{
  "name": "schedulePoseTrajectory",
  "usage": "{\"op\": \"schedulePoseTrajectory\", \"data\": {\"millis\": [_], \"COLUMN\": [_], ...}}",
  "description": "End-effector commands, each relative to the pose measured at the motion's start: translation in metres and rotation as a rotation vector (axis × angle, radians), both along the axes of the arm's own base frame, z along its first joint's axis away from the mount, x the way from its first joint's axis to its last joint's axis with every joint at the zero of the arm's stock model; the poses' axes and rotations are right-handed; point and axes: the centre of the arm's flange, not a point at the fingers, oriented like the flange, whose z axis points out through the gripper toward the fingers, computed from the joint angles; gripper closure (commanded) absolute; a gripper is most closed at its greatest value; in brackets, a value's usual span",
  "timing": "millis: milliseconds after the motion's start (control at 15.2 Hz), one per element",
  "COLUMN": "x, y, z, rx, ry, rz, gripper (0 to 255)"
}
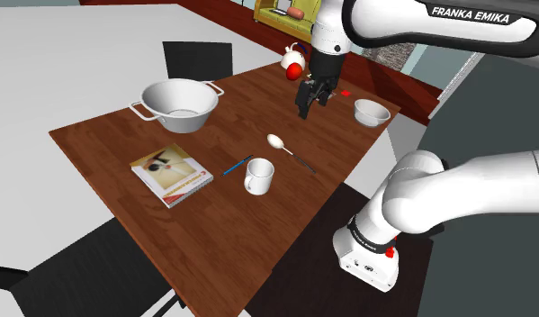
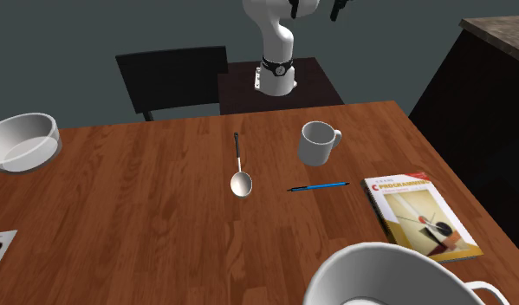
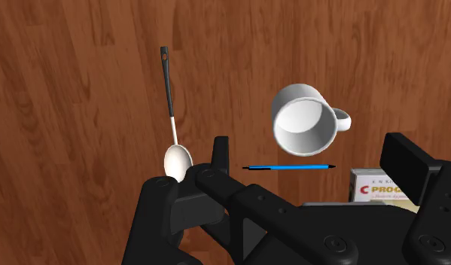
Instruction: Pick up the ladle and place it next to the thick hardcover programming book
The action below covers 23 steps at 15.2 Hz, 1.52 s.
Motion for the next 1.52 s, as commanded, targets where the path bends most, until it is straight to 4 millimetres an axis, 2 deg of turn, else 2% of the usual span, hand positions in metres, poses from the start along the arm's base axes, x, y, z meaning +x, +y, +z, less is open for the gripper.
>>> {"op": "schedulePoseTrajectory", "data": {"millis": [0,1452], "x": [0.000,0.061], "y": [0.000,-0.145], "z": [0.000,-0.240], "rx": [0.000,-0.018], "ry": [0.000,-0.050], "rz": [0.000,0.041], "gripper": [0,0]}}
